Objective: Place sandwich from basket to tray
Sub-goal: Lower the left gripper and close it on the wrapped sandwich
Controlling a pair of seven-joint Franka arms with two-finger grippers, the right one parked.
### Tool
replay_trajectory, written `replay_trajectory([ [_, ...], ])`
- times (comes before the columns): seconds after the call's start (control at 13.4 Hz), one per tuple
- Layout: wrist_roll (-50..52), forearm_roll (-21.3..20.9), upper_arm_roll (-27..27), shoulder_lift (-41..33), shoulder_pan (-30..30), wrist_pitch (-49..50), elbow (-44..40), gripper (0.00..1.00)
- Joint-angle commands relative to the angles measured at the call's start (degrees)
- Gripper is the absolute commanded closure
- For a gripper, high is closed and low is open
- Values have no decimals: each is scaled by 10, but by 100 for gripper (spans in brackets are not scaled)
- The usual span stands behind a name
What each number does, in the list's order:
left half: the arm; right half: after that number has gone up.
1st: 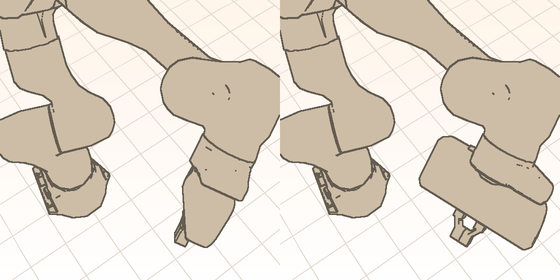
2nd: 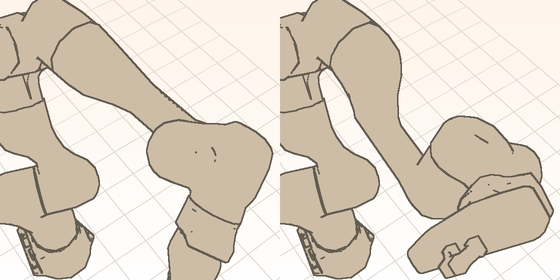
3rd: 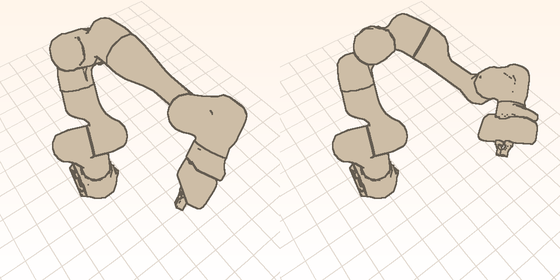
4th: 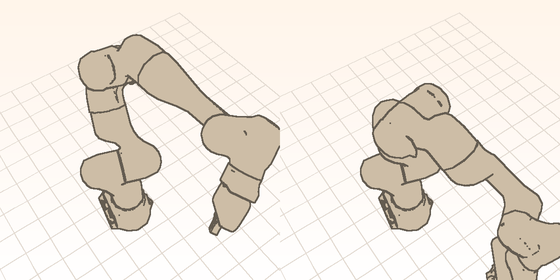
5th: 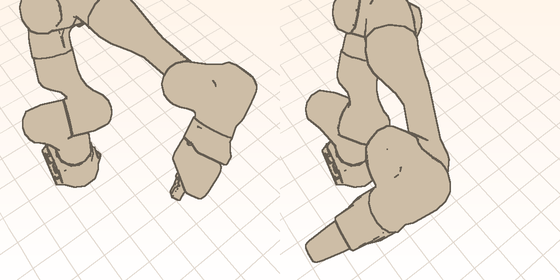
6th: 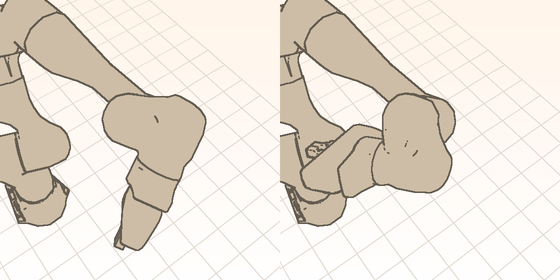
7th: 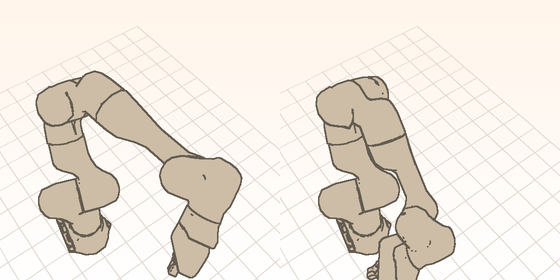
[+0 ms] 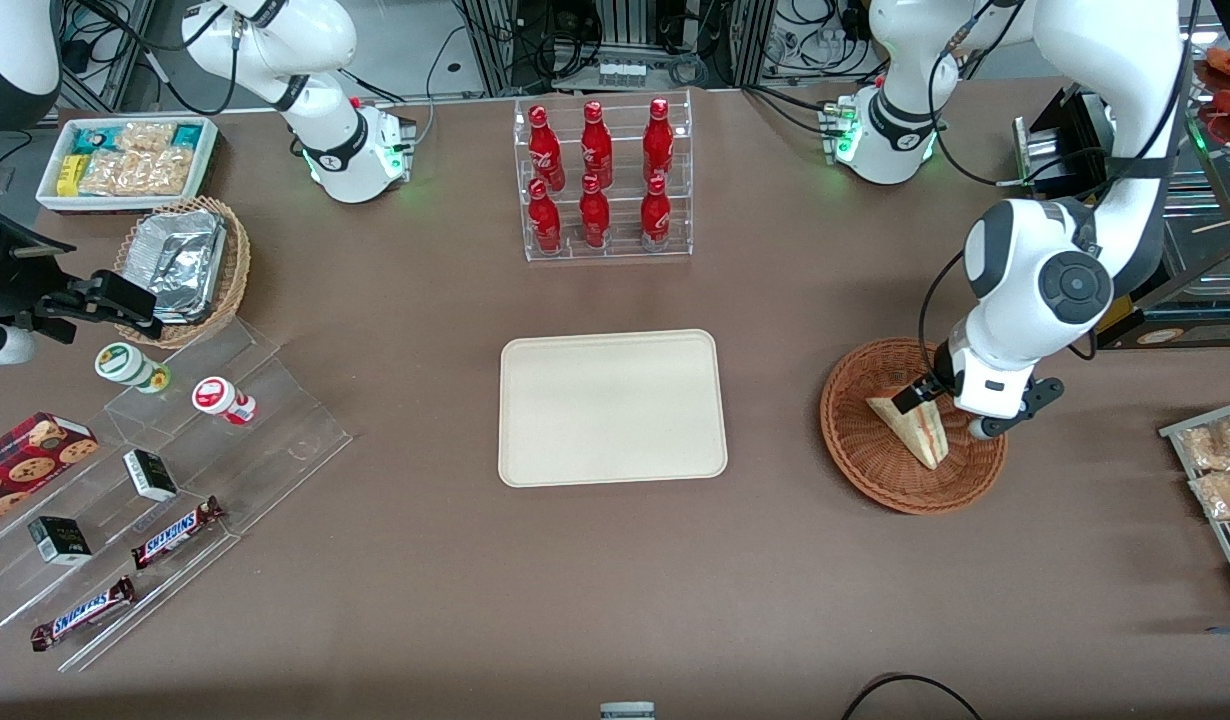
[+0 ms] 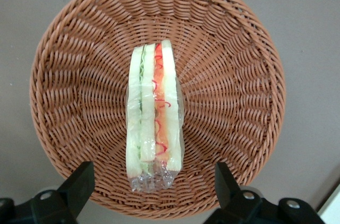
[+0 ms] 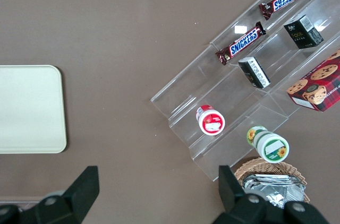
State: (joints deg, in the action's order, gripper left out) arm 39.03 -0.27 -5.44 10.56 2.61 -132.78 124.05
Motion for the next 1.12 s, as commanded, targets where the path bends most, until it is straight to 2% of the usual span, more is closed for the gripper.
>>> replay_trajectory([
  [0.0, 18, -6, 1, 6, 5, -11, 3, 0],
  [0.74, 18, -18, 2, 73, -1, -67, 0, 1],
  [0.82, 19, -18, 2, 72, 0, -65, -1, 39],
  [0.89, 18, -18, 2, 71, -1, -62, 0, 85],
  [0.97, 15, -18, 2, 69, -1, -59, 0, 100],
  [1.04, 14, -18, 2, 67, -1, -50, -1, 100],
])
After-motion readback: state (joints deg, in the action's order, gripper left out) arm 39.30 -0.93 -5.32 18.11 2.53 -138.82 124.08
